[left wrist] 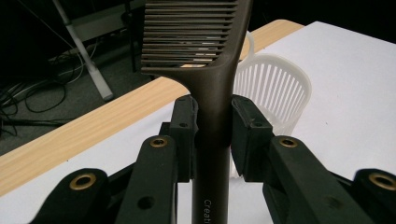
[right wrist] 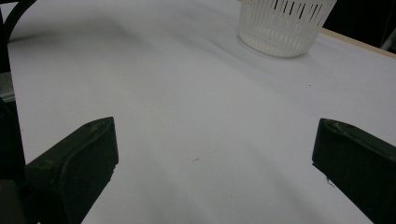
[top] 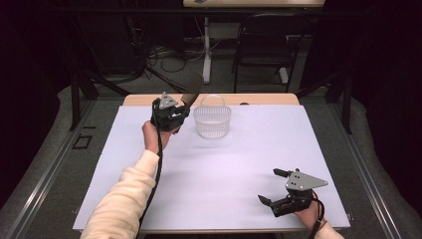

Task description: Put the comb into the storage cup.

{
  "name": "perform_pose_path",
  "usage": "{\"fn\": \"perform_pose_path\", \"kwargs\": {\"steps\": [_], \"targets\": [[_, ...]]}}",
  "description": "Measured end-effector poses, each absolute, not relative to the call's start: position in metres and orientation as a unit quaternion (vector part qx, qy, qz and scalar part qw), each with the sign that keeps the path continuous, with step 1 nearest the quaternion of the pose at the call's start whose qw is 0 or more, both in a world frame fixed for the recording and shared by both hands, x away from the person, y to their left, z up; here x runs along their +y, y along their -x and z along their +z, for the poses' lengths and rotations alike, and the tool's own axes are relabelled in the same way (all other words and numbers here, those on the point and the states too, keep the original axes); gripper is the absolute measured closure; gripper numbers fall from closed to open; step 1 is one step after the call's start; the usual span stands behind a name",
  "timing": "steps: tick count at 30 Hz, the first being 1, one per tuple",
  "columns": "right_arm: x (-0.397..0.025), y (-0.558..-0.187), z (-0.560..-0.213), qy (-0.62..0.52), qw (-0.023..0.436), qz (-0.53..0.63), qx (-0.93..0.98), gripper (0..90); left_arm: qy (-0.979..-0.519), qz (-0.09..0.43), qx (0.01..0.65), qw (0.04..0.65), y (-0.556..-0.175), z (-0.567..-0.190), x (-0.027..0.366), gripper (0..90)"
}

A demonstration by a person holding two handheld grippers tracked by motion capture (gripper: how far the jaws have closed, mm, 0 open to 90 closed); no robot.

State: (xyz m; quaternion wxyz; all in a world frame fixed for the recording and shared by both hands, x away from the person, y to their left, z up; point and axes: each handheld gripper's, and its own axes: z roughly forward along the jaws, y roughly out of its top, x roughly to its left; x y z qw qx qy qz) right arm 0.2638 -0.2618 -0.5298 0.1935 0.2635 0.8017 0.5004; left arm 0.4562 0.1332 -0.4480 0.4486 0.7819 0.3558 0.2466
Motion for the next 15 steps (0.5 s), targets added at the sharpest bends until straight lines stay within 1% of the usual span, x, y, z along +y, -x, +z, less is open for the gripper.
{"fn": "perform_pose_path", "kwargs": {"steps": [7, 15], "targets": [[-0.2615, -0.2636, -0.5299, -0.263, 0.193, 0.501, 0.802, 0.0, -0.785, 0.244, 0.342, 0.455, -0.4591, -0.4470, 0.1308, 72.3], [-0.2619, -0.2637, -0.5298, -0.264, 0.193, 0.500, 0.802, 0.0, -0.785, 0.244, 0.341, 0.456, -0.4633, -0.4467, 0.1283, 72.3]]}}
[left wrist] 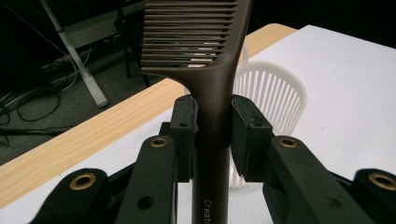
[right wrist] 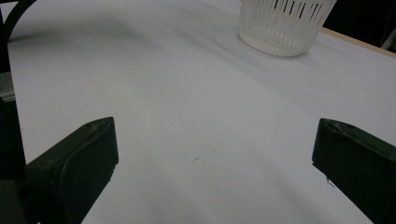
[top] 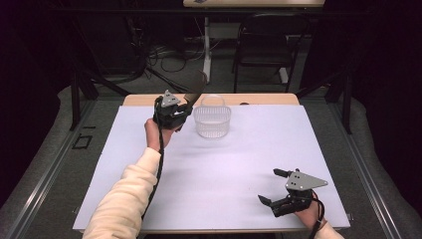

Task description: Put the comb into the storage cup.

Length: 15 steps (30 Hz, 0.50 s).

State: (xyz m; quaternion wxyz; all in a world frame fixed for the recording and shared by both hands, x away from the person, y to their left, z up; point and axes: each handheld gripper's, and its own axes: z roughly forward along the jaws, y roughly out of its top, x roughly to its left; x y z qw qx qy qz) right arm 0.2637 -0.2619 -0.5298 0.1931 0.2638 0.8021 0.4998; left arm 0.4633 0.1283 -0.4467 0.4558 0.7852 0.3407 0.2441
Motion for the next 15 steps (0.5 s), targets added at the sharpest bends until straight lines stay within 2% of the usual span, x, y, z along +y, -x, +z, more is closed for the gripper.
{"fn": "perform_pose_path", "kwargs": {"steps": [15], "targets": [[-0.2620, -0.2637, -0.5299, -0.263, 0.193, 0.499, 0.803, 0.0, -0.785, 0.244, 0.332, 0.463, -0.4723, -0.4431, 0.1184, 72.3]]}}
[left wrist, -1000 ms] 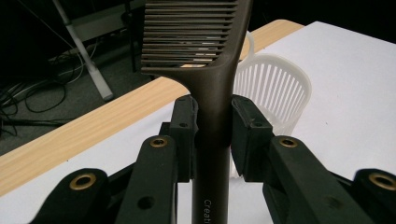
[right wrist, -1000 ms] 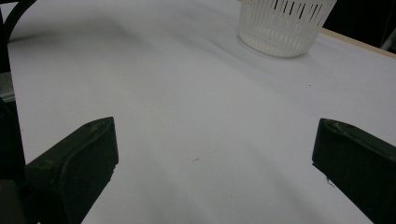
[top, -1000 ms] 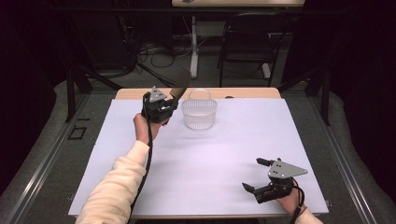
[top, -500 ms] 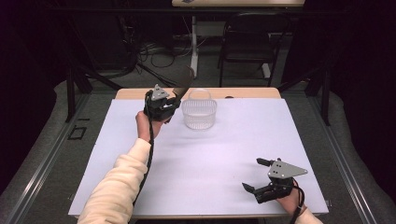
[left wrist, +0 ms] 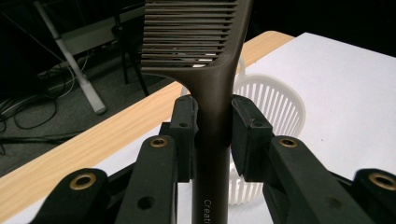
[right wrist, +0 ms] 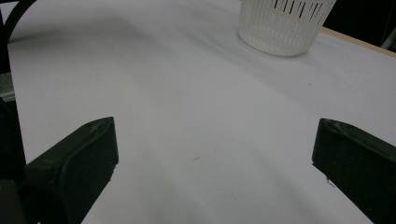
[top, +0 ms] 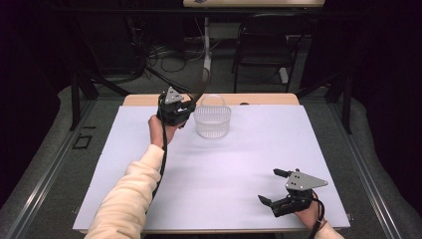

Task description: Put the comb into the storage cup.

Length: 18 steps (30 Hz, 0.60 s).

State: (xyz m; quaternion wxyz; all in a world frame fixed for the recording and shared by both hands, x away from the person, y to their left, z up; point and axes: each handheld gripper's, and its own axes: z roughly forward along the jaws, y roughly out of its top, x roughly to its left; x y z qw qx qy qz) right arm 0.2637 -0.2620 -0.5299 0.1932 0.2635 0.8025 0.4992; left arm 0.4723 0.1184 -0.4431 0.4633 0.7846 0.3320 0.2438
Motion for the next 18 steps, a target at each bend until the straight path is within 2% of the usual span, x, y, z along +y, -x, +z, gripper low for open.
{"fn": "perform_pose_path", "kwargs": {"steps": [18], "targets": [[-0.2621, -0.2637, -0.5298, -0.264, 0.193, 0.499, 0.802, 0.0, -0.785, 0.248, 0.323, 0.467, -0.4783, -0.4385, 0.1094, 72.3]]}}
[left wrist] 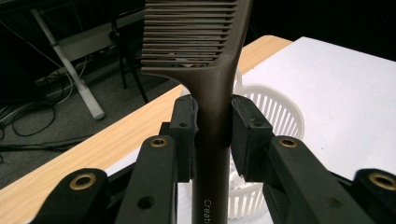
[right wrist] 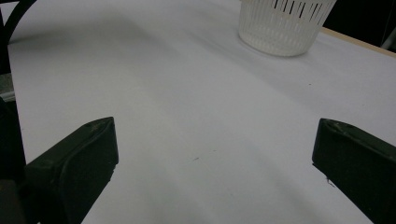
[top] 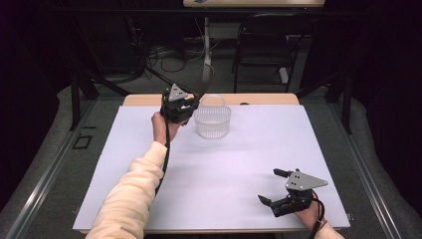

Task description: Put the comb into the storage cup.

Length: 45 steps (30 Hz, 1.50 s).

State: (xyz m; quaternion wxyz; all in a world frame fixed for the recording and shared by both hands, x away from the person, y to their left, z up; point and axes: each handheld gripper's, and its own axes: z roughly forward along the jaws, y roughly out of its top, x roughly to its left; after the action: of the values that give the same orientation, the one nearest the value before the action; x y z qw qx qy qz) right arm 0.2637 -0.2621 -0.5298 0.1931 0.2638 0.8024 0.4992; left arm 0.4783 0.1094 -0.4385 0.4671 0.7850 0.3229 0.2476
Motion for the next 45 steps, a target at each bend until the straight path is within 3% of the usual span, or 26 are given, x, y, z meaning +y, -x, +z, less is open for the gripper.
{"fn": "perform_pose_path", "kwargs": {"steps": [45], "targets": [[-0.262, -0.263, -0.530, -0.263, 0.192, 0.500, 0.802, 0.0, -0.786, 0.258, 0.303, 0.473, -0.494, -0.428, 0.090, 72.3]]}}
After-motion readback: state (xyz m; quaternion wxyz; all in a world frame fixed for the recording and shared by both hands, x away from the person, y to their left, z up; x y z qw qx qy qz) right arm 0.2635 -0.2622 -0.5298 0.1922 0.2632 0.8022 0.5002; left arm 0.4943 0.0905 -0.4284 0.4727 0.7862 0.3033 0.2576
